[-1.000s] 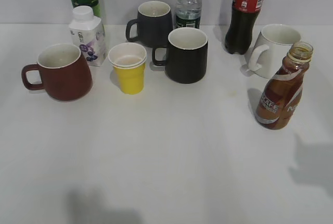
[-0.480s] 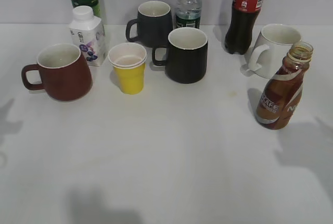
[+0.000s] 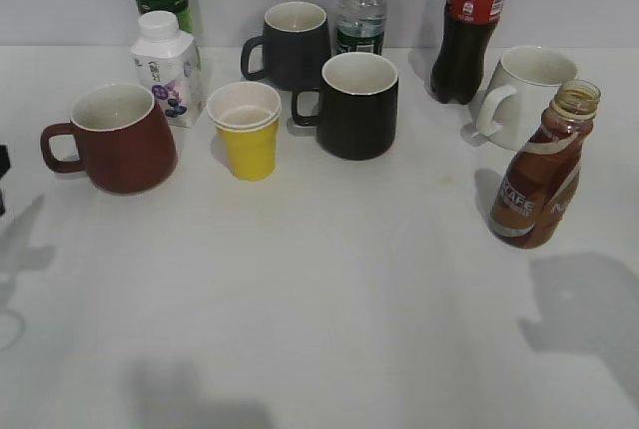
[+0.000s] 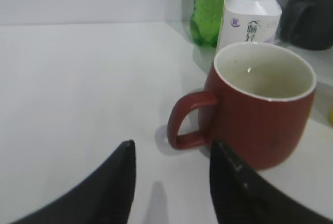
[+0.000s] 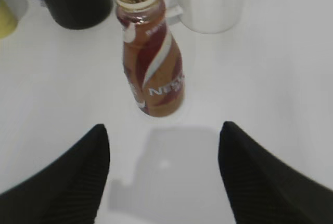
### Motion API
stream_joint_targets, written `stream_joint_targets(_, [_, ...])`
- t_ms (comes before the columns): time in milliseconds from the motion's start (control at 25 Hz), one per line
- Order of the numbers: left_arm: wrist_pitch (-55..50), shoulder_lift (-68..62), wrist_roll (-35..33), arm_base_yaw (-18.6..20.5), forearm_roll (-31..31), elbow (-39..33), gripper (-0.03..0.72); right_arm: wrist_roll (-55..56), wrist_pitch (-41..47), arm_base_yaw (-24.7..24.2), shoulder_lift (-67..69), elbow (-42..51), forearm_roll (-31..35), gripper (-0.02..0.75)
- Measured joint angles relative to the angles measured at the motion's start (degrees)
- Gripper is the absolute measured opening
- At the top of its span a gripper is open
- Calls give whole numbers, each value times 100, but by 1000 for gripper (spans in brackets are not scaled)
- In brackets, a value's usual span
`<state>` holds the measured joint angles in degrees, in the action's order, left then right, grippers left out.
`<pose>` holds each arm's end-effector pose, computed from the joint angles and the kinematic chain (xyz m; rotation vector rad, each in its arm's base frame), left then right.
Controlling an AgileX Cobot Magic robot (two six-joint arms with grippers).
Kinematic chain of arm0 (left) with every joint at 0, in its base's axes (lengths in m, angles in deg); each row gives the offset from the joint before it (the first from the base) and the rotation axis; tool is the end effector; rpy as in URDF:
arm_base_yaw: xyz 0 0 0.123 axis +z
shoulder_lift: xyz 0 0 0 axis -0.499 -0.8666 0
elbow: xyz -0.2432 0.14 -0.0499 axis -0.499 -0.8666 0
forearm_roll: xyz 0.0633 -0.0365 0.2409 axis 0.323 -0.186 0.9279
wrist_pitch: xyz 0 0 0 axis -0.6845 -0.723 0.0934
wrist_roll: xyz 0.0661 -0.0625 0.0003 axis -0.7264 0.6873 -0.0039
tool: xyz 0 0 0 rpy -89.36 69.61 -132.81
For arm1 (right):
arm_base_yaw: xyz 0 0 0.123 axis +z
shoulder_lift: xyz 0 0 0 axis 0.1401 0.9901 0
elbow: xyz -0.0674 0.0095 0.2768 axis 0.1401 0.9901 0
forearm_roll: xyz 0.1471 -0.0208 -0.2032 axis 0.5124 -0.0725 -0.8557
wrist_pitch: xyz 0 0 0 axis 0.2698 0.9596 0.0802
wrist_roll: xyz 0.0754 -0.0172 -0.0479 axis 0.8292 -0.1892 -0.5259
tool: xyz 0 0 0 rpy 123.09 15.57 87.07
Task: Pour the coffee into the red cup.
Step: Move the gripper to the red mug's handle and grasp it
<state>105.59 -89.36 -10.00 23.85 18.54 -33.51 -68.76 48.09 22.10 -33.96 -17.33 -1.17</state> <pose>0.1947 -0.0247 0.1832 0.0993 1.8800 -0.1343 0.1158 0.0334 0.2605 -0.1986 2.0617 0.2507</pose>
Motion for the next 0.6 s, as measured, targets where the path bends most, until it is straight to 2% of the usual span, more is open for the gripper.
stream_joint_targets(120, [784,-722,0,0,38,0,375,0,-87,11,0,5,4,490])
stream_joint_targets(400, [1852,-2165,0,0,42,293,386,0,-111,11,0,11,4,490])
stream_joint_targets(600, [2052,-2771,0,0,42,663,386,0,-128,11,0,11,4,490])
